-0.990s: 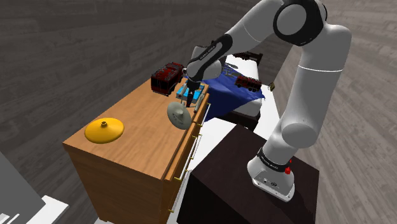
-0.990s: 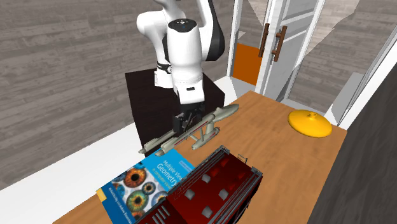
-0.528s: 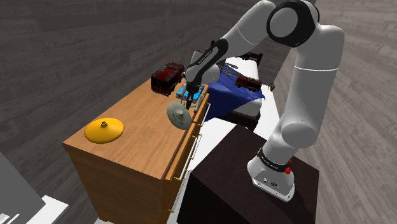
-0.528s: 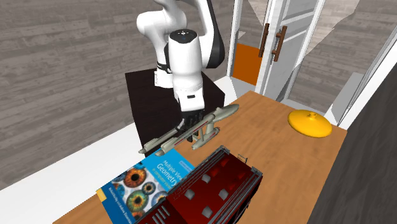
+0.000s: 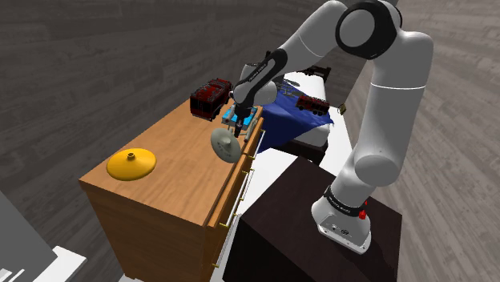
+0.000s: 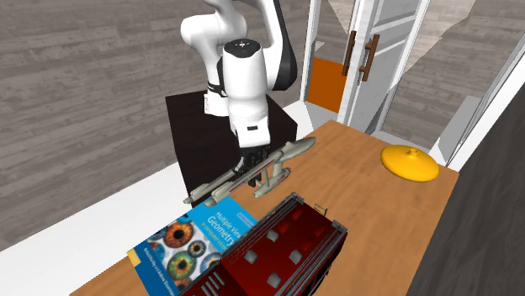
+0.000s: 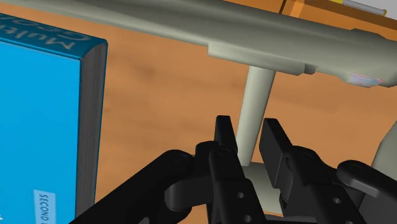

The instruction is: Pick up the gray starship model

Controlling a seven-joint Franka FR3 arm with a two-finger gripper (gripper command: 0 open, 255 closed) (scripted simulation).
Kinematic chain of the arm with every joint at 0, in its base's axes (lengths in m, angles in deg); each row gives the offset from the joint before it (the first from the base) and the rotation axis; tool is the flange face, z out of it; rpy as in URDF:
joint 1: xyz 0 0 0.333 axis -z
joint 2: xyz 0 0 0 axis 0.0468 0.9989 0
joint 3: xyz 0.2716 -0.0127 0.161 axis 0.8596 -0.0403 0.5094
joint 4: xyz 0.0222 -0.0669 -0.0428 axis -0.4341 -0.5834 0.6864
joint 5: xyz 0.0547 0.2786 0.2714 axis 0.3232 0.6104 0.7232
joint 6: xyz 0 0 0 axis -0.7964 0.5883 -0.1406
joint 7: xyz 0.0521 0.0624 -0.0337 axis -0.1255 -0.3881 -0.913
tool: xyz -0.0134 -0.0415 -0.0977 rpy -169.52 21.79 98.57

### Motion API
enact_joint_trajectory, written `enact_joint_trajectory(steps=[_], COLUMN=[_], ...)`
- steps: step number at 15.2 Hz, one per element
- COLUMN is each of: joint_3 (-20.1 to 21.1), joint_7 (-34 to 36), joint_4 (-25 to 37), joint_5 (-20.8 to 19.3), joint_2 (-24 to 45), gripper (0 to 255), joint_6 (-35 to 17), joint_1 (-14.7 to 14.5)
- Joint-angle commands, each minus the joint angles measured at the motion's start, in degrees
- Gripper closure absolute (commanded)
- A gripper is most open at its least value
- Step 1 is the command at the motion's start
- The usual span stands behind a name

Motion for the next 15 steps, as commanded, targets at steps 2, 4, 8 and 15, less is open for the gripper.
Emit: enact_joint_trajectory(steps=[2,4,8,15], joint_3=[-0.33,-0.66,-1.2,-1.82], joint_7=[0.48,0.98,1.95,3.48], joint_4=[0.04,0.04,0.21,1.03], joint_5=[-0.63,-1.28,-2.54,-4.51], joint_2=[-1.31,-2.68,-5.32,-9.6], gripper=[255,255,255,255], joint_6=[1.3,2.64,5.37,10.33], joint_1=[-0.25,-0.48,-0.83,-1.2])
